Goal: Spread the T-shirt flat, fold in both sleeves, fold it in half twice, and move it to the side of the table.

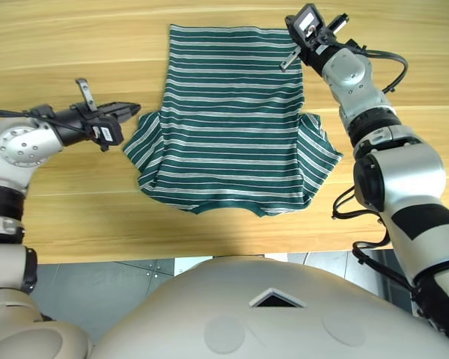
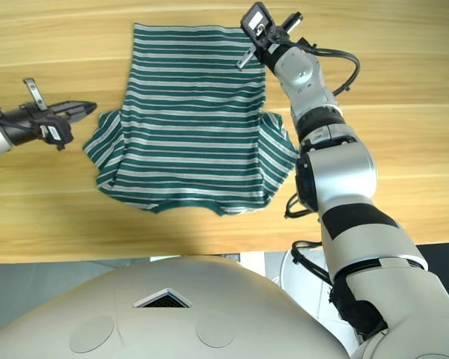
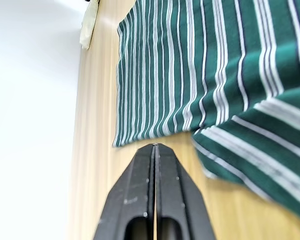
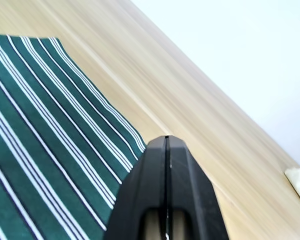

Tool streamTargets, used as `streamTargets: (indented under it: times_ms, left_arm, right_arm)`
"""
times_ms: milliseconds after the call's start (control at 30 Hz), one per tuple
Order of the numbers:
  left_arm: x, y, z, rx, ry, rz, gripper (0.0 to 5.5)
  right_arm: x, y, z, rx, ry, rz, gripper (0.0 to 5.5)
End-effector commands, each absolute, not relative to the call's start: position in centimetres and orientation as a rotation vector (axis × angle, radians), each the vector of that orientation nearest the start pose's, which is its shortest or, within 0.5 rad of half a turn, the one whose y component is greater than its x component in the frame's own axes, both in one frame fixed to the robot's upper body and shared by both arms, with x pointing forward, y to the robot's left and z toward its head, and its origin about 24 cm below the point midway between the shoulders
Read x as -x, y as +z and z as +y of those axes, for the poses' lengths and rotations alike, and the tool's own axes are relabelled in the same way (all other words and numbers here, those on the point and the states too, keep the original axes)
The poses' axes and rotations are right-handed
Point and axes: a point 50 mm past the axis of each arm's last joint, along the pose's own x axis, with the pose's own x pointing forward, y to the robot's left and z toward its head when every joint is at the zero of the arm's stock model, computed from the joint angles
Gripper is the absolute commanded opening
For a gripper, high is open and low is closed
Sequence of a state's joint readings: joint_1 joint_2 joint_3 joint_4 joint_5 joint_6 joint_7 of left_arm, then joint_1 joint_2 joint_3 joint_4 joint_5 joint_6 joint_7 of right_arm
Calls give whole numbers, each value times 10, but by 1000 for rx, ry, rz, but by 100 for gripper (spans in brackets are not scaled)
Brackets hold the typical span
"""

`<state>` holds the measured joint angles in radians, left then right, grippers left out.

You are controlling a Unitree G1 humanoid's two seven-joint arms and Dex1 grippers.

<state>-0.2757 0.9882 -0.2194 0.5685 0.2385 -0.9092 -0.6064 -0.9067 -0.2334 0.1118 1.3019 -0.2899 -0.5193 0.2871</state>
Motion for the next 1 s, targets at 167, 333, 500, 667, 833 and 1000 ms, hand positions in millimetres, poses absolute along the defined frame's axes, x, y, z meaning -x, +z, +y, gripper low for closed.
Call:
streamTargets:
  times_ms: [167,333,500,667,833,1000]
  left_arm:
    - [-225,101,291,-1289,-1096,8,33]
    - [-200,102,314,-1269,-1113,150,109]
    - [-193,85,315,-1303,-1099,228,180]
    - [-194,68,311,-1370,-1084,270,251]
    - [-193,56,295,-1360,-1143,235,251]
    - [-195,51,294,-1389,-1139,240,251]
  right_arm:
    - [-372,77,-141,565,590,-106,0]
    - [-369,81,-148,569,600,-152,0]
    - [-367,82,-149,573,604,-172,0]
    - [-366,82,-151,579,607,-185,0]
    - [-364,79,-150,586,613,-181,0]
    - [-363,78,-146,589,627,-184,0]
